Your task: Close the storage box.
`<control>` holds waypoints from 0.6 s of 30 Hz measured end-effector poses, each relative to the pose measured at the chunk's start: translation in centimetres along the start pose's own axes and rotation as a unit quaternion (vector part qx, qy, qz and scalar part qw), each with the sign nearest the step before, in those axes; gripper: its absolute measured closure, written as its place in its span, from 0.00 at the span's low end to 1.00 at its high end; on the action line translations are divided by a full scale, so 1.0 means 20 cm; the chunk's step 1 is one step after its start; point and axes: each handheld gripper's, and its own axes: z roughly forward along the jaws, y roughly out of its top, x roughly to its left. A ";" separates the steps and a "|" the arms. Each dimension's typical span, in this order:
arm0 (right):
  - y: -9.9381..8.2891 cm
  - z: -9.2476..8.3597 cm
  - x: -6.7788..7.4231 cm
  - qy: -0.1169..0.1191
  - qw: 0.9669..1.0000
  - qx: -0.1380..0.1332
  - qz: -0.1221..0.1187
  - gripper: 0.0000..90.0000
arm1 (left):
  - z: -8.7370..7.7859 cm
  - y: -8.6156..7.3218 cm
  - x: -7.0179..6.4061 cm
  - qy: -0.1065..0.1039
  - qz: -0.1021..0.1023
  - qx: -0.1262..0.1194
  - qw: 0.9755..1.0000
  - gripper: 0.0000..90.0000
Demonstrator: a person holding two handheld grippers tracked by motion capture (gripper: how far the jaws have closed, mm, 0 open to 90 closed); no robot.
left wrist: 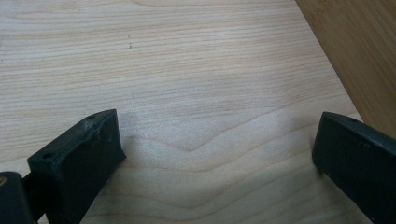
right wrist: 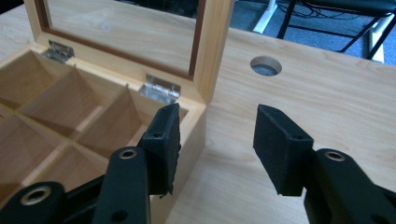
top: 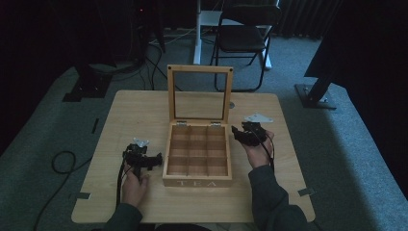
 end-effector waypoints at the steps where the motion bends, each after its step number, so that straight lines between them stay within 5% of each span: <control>1: 0.03 0.00 -0.01 0.007 1.000 -0.001 0.012 0.57 | 0.00 0.00 0.00 0.000 -0.001 -0.001 1.000 0.02; 18: 0.22 0.08 -0.08 0.032 0.999 -0.017 0.034 0.52 | 0.00 0.00 0.00 0.000 -0.001 0.000 1.000 0.02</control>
